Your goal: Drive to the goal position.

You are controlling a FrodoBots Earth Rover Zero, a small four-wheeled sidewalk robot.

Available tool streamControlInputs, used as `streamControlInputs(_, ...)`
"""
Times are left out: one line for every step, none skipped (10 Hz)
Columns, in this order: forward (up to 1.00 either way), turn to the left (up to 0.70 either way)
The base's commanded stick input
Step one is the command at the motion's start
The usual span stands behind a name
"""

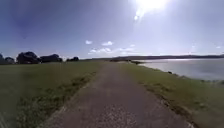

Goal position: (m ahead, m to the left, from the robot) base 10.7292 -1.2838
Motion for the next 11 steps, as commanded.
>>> streamControlInputs(0.85,0.0)
streamControlInputs(0.85,0.0)
streamControlInputs(0.85,0.0)
streamControlInputs(0.85,0.0)
streamControlInputs(0.85,0.0)
streamControlInputs(0.85,0.0)
streamControlInputs(0.85,0.0)
streamControlInputs(0.85,0.0)
streamControlInputs(0.85,0.0)
streamControlInputs(0.85,0.0)
streamControlInputs(0.85,0.0)
